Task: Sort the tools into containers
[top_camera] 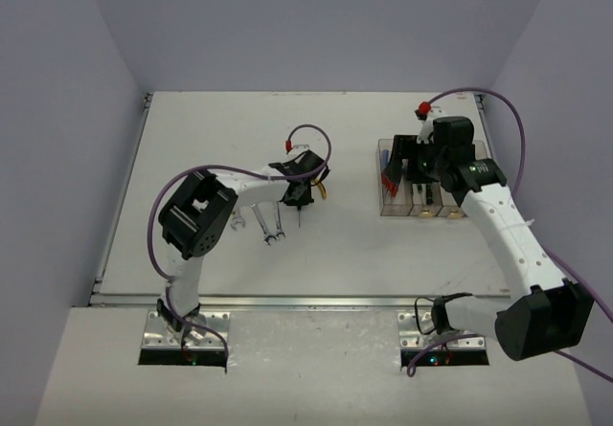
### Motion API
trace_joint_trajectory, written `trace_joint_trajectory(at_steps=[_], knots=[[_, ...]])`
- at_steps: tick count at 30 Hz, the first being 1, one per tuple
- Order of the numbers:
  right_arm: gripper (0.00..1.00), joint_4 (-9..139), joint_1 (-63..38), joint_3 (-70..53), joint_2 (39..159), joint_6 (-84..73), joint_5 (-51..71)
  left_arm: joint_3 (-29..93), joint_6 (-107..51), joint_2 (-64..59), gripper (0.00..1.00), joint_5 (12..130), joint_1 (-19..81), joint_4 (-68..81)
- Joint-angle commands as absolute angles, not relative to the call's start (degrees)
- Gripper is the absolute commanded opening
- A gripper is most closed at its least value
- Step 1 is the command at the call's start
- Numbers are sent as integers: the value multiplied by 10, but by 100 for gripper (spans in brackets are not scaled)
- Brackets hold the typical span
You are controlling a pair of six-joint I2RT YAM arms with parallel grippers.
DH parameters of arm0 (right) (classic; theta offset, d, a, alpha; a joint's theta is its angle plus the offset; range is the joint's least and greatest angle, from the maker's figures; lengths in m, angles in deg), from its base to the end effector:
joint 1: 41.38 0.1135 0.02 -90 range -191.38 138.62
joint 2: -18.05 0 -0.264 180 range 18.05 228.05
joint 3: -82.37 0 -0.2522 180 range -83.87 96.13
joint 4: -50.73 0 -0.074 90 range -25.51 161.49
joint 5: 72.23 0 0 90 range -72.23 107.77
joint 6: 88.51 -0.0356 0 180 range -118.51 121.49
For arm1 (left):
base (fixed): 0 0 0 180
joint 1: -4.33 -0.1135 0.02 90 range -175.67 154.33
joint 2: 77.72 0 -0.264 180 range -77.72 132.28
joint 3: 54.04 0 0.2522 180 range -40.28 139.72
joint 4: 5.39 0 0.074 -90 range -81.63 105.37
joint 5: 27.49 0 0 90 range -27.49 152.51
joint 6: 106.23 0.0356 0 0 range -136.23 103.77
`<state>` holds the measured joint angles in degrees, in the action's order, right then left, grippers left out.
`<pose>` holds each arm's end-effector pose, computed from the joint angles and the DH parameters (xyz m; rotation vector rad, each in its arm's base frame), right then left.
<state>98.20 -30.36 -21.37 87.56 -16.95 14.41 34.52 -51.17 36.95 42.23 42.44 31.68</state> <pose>0.2558 0.0520 0.3190 0.1181 2.2996 0.3338 0.3264 -0.2403 0.1466 -0.0383 2.5625 0.0047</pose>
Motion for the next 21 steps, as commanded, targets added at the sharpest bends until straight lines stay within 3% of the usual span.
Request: trace_joint_trajectory(at_steps=[1, 6, 9, 16, 21], knots=[[79, 936, -301, -223, 865, -188, 43, 325, -524, 379, 0, 440, 415, 305], [80, 834, -301, -281, 859, -235, -180, 269, -532, 284, 0, 465, 416, 272], [80, 699, -299, -337, 846, -296, -264, 218, -526, 190, 0, 517, 417, 224], [78, 481, -275, -427, 874, -456, -255, 81, -537, 43, 0, 796, 418, -47], [74, 473, -233, -415, 907, -468, -172, 45, -575, 32, 0, 875, 419, -130]])
